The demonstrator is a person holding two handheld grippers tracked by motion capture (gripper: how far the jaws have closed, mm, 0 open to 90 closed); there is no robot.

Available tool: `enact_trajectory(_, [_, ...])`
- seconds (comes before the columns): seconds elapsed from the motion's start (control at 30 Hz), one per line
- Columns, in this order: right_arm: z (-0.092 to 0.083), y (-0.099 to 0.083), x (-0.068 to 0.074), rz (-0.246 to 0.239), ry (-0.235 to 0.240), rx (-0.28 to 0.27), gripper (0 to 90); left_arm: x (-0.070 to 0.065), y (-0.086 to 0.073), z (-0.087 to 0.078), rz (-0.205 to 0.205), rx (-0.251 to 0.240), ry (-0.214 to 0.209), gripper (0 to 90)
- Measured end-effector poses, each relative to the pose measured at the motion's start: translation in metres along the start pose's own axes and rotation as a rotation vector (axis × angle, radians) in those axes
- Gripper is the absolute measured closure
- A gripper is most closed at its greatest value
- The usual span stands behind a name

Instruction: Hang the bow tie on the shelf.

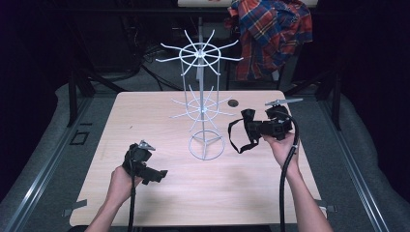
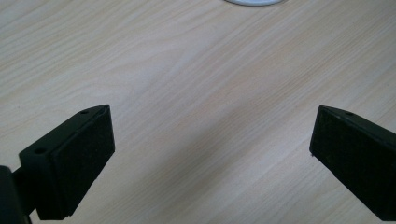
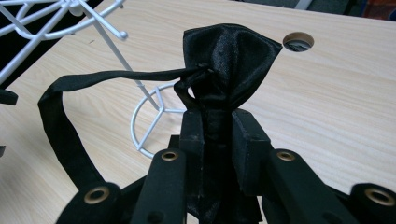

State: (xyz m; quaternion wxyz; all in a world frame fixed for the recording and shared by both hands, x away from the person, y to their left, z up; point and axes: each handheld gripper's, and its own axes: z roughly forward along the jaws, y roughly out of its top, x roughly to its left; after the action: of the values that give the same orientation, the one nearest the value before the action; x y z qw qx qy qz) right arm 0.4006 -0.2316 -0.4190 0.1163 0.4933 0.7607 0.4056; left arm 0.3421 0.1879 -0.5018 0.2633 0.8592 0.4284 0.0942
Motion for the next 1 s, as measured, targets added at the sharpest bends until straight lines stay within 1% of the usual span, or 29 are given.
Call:
enact_trajectory(0.1, [-0.002, 0.002, 0.002, -0.006, -0.006, -0.010, 75.7, 0.000, 0.000, -0.001, 0.001, -0.003, 0.008, 0.0])
enact_trajectory(0.2, [-0.003, 0.005, 0.003, -0.008, -0.001, -0.023, 75.7, 0.001, 0.000, -0.001, -0.002, -0.007, 0.012, 0.0])
enact_trajectory(0.43, [-0.005, 0.009, 0.004, -0.011, 0.002, -0.033, 75.6, 0.001, 0.000, -0.001, -0.002, -0.005, 0.008, 0.0])
enact_trajectory(0.47, [-0.004, 0.010, 0.005, -0.009, 0.003, -0.041, 75.6, 0.001, 0.000, -0.001, -0.004, -0.005, 0.009, 0.0])
enact_trajectory(0.6, [-0.003, 0.012, 0.004, -0.006, 0.003, -0.041, 75.6, 0.001, 0.000, -0.001, -0.006, -0.007, 0.009, 0.0])
enact_trajectory(0.77, [-0.001, 0.017, 0.005, -0.002, 0.010, -0.048, 75.6, 0.001, 0.000, -0.001, -0.006, -0.004, 0.007, 0.0])
enact_trajectory(0.83, [0.001, 0.021, 0.007, -0.004, 0.014, -0.059, 75.6, 0.001, 0.000, -0.001, -0.007, -0.007, 0.008, 0.0])
enact_trajectory(0.97, [0.004, 0.025, 0.008, 0.001, 0.014, -0.059, 75.6, 0.002, -0.001, -0.001, -0.008, -0.007, 0.007, 0.0])
enact_trajectory(1.0, [0.006, 0.026, 0.007, 0.001, 0.021, -0.054, 75.6, 0.002, -0.001, -0.001, -0.008, -0.007, 0.005, 0.0])
